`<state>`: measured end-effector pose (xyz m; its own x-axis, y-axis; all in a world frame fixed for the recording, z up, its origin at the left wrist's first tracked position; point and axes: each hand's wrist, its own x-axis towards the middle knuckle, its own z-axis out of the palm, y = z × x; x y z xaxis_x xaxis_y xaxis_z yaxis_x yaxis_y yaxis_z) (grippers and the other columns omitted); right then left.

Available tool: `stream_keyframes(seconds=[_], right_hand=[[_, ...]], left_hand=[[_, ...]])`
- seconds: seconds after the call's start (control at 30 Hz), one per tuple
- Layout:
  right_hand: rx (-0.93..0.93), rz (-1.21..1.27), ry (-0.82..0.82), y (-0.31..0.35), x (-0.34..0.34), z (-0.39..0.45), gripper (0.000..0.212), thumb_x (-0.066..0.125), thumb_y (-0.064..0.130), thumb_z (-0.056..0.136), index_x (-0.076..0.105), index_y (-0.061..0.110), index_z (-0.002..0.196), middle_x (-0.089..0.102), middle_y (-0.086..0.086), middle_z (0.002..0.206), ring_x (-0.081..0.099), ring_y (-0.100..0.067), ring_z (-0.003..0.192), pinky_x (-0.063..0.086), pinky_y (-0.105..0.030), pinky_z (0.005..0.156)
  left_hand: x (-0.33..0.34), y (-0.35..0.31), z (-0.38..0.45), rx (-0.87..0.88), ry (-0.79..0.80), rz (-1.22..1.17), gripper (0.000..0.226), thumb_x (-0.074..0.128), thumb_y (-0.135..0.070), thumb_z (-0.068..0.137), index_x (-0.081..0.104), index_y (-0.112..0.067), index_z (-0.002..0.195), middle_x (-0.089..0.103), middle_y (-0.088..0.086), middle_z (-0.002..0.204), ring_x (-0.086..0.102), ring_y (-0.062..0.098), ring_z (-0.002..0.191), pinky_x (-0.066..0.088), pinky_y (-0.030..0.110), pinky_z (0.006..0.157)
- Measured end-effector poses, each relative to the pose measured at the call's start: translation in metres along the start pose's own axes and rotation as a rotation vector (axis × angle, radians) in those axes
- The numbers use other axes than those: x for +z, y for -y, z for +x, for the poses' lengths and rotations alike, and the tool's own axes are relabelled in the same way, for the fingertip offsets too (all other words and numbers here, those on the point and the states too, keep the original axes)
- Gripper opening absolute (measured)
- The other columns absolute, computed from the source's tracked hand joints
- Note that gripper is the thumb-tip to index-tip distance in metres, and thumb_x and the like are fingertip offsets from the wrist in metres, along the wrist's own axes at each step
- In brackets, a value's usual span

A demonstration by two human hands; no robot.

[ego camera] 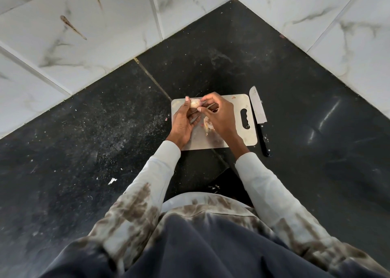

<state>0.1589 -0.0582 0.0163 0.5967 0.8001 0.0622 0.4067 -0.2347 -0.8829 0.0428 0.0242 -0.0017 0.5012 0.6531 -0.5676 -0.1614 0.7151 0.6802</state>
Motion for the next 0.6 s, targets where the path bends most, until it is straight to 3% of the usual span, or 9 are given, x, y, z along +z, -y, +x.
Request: stream_keyframes(seconds=[0.23, 0.6], right_hand=[[-0.093, -0.07, 0.067, 0.0082, 0.0009, 0.0039, 0.027, 0.079, 0.037, 0.092, 0.068, 0.022, 0.112, 0.076, 0.005, 0.106, 0.072, -0.012, 0.095, 0.062, -0.031, 0.089], [-0.152, -0.124, 0.096, 0.0039, 0.0006, 0.0078, 0.015, 0.074, 0.029, 0.097, 0.066, 0.023, 0.11, 0.074, 0.003, 0.101, 0.071, -0.012, 0.091, 0.063, -0.033, 0.085]], left_hand=[[-0.0006, -0.003, -0.0008, 0.029, -0.009, 0.056, 0.039, 0.062, -0.049, 0.105, 0.075, -0.014, 0.115, 0.078, 0.012, 0.124, 0.073, 0.026, 0.122, 0.051, 0.046, 0.116], [-0.0014, -0.005, -0.0024, 0.051, -0.065, 0.118, 0.035, 0.062, -0.049, 0.105, 0.077, -0.017, 0.107, 0.081, 0.005, 0.109, 0.075, 0.022, 0.111, 0.051, 0.046, 0.116]])
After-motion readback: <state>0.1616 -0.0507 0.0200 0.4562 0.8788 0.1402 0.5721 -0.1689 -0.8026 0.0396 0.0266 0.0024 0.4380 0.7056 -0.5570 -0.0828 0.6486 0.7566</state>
